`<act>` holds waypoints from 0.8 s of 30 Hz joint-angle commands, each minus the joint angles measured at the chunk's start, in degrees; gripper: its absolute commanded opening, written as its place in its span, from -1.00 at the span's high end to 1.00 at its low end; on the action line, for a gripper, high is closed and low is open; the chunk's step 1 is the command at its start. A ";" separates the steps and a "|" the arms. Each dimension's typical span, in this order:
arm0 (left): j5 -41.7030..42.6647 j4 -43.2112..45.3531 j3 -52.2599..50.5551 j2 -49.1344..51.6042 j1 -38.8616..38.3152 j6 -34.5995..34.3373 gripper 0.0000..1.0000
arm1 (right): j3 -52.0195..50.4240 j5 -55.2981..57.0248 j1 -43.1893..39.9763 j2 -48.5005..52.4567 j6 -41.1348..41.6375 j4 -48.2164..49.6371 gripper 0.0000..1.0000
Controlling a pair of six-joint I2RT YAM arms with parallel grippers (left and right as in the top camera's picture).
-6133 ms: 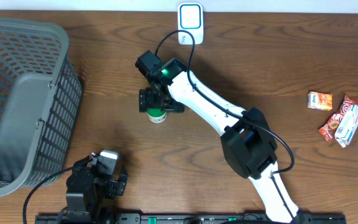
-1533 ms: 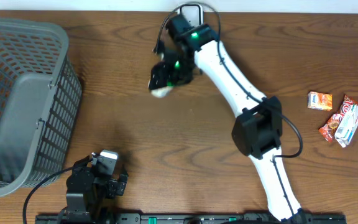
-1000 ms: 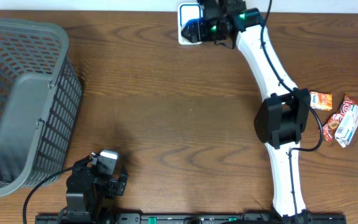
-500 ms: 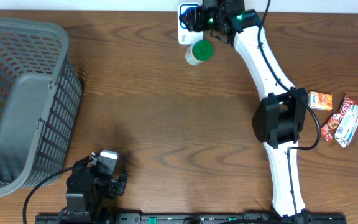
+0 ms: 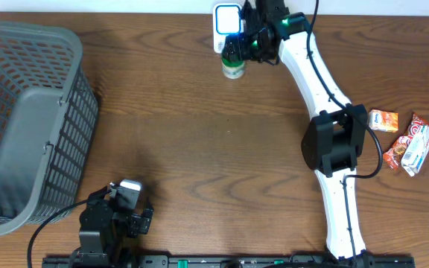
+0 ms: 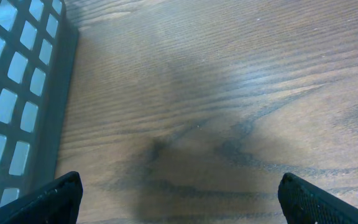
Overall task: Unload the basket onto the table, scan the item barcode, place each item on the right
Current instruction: 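Hold the jar under the white scanner with the right gripper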
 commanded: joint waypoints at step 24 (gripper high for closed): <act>0.35 -2.54 -0.98 -0.28 0.24 0.09 -0.97 | 0.79 22.47 5.44 -1.01 32.11 -7.98 -0.79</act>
